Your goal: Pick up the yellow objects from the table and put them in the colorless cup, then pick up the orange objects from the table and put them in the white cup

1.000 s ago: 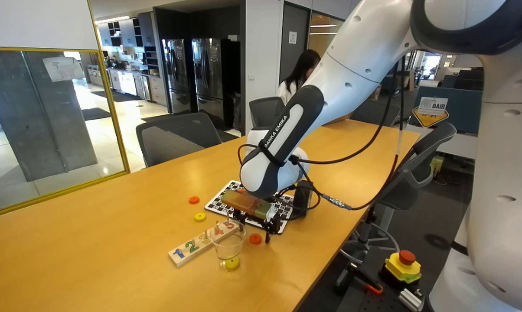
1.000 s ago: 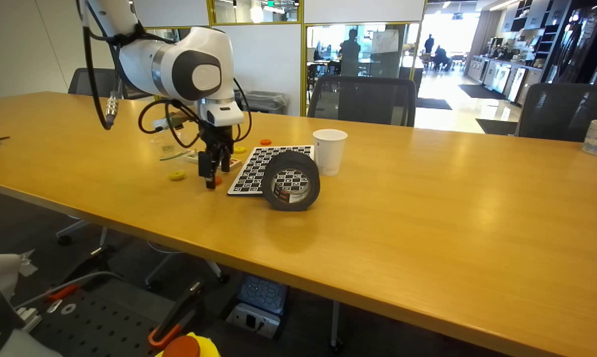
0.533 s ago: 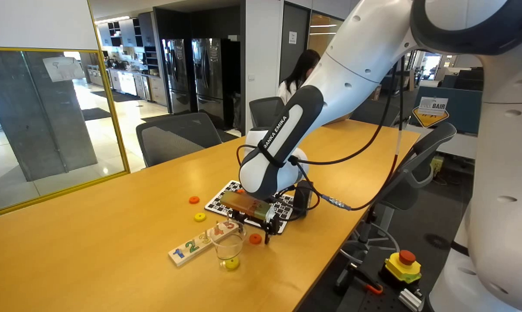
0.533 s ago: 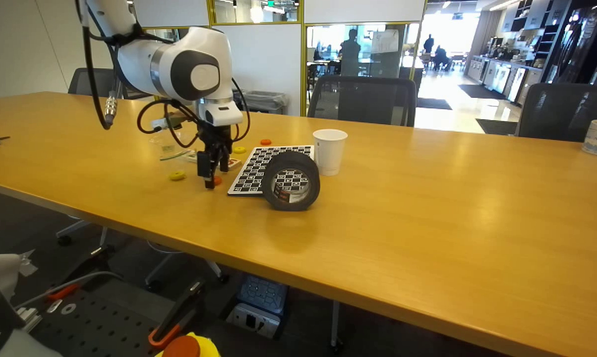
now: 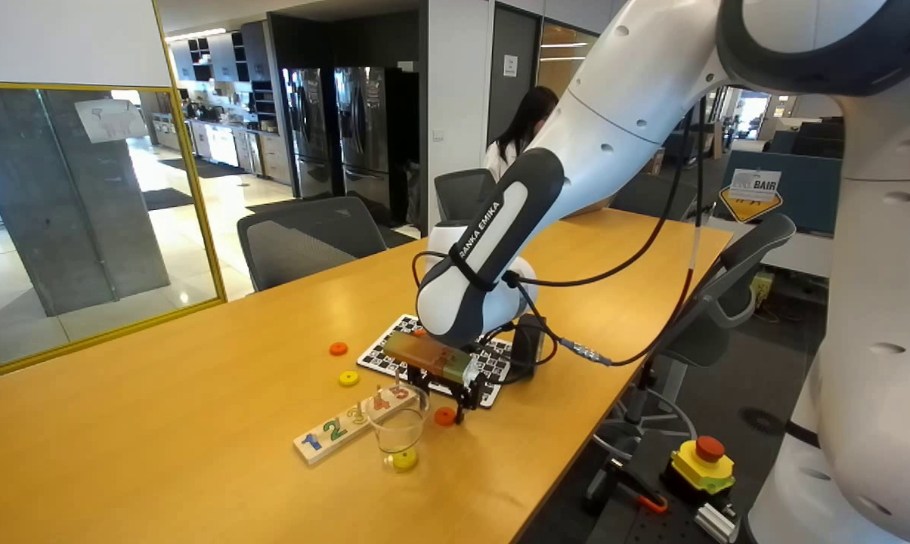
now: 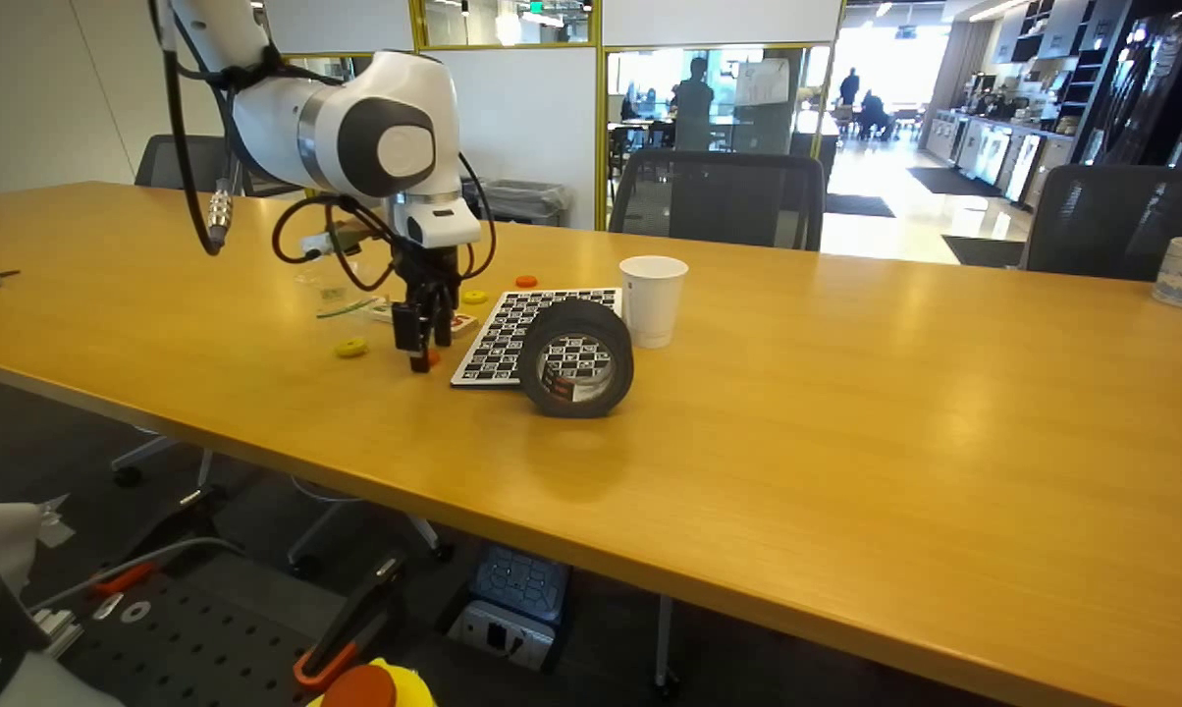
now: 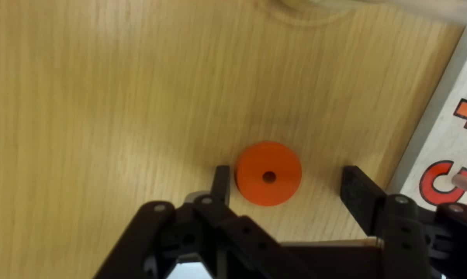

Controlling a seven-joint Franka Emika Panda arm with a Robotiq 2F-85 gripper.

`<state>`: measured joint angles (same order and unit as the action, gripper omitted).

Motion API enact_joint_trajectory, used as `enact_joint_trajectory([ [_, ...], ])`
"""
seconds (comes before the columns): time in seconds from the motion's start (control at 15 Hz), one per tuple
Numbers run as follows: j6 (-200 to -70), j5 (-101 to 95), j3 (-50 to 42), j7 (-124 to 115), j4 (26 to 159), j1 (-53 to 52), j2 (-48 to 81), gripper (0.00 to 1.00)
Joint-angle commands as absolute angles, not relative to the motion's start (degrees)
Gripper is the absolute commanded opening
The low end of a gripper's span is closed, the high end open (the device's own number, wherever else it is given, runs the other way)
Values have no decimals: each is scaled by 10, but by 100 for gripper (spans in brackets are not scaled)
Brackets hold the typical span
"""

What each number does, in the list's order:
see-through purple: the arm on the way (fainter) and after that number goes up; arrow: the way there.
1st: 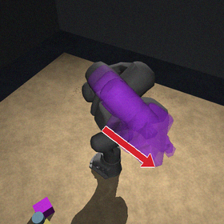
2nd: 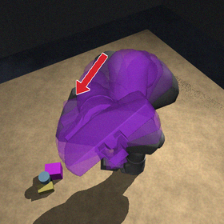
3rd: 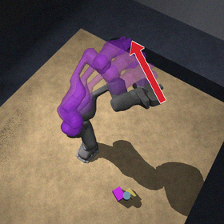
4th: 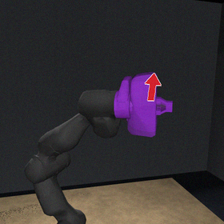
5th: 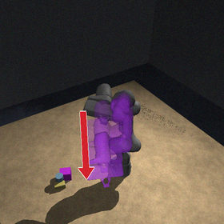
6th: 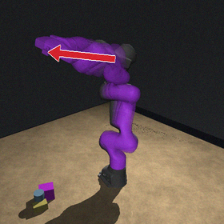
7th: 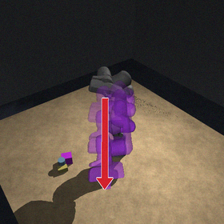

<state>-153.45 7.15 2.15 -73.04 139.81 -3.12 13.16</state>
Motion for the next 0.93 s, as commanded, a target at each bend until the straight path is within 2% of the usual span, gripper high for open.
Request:
enact_joint_trajectory([
  [0.0, -1542, 68, 7, -730, 1393, -47, 130, 44],
  [0.2, -1538, 67, 6, -730, 1393, -49, 126, 21],
  [0.33, -1531, 64, 4, -730, 1393, -49, 121, 24],
  [0.87, -1503, -59, -55, -767, 1381, -46, 56, 25],
])
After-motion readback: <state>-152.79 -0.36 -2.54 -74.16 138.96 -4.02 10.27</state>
